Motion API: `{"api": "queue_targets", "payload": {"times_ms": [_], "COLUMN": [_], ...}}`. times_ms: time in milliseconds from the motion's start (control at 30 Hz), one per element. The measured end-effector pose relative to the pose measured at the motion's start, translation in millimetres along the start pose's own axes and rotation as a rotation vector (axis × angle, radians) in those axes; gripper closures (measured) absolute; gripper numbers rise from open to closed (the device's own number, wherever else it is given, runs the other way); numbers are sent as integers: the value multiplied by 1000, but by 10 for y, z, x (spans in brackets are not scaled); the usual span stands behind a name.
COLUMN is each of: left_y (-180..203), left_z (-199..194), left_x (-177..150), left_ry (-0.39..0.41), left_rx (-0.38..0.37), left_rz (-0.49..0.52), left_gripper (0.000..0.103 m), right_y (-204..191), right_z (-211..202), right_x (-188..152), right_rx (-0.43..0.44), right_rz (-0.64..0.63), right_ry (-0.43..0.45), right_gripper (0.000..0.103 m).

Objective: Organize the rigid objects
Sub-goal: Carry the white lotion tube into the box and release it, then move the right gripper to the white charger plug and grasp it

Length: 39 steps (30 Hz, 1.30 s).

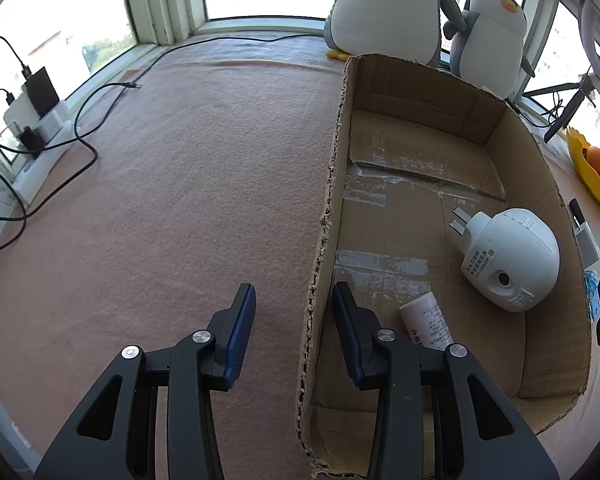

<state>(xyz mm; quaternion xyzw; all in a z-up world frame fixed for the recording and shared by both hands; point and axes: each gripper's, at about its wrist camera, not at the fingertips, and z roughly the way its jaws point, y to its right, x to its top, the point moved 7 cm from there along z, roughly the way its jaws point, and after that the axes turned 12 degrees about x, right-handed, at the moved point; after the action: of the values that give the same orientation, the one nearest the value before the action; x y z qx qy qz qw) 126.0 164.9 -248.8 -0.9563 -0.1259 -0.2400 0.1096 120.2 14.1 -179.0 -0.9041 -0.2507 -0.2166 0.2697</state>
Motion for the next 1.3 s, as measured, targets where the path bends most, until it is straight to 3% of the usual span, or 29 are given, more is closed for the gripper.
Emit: {"api": "queue_targets", "payload": {"times_ms": [267, 467, 767, 1300], "left_y": [-2, -4, -11, -33], "left_z": [6, 10, 11, 11], "left_x": [1, -3, -4, -20], "left_ry": [0, 1, 1, -1], "left_rx": [2, 5, 6, 10], "left_rz": [1, 3, 4, -2], "left_gripper": [65, 65, 65, 65], "right_y": [495, 1002, 1744, 2072], "right_z": [-345, -590, -687, -337], "right_x": [-26, -73, -173, -177], "right_rx": [-47, -129, -244, -282], "right_rz": [88, 152, 230, 233], "right_ry": [55, 90, 64, -17], "right_gripper": [68, 63, 62, 62]}}
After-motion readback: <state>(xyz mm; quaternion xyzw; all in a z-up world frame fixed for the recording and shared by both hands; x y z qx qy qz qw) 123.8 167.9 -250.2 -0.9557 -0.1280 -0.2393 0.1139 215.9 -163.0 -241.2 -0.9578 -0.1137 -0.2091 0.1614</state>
